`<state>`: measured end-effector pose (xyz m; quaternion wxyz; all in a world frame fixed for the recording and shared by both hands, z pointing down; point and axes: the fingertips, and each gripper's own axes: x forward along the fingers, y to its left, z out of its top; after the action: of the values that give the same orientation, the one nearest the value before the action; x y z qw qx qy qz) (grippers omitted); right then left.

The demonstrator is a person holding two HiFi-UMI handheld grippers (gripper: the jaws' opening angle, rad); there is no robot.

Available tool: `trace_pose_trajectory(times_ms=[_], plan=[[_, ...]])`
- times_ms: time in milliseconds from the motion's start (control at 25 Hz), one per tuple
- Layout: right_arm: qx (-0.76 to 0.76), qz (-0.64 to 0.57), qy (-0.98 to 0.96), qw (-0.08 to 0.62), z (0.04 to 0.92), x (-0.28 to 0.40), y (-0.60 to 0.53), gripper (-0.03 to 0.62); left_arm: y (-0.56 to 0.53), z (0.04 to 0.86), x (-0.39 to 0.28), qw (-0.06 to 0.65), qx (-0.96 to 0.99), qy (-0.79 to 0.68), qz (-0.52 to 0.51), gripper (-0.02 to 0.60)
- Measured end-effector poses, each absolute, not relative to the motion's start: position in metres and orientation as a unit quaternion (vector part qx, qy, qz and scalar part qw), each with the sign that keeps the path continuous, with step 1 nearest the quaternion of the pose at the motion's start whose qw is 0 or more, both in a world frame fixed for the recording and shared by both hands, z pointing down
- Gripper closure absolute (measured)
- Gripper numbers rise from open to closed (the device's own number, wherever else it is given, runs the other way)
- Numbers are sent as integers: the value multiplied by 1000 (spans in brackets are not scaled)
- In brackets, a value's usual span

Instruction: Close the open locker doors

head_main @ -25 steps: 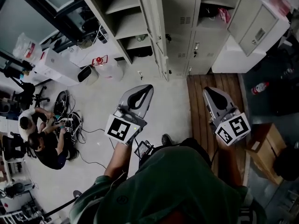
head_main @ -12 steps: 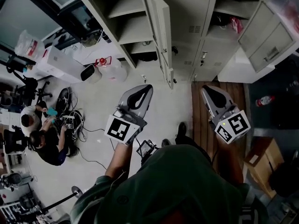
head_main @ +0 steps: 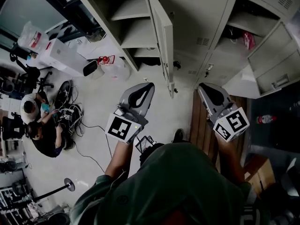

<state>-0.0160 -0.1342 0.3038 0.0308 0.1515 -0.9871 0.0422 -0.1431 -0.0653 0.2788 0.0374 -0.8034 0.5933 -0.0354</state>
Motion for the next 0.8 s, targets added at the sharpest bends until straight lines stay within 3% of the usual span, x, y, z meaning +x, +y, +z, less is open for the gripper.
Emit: trace_pose_trajectory(times_ms=[800], plan=[[36, 22, -998, 48, 311, -114, -168, 586, -110, 296, -194, 20, -797, 602, -37, 583]])
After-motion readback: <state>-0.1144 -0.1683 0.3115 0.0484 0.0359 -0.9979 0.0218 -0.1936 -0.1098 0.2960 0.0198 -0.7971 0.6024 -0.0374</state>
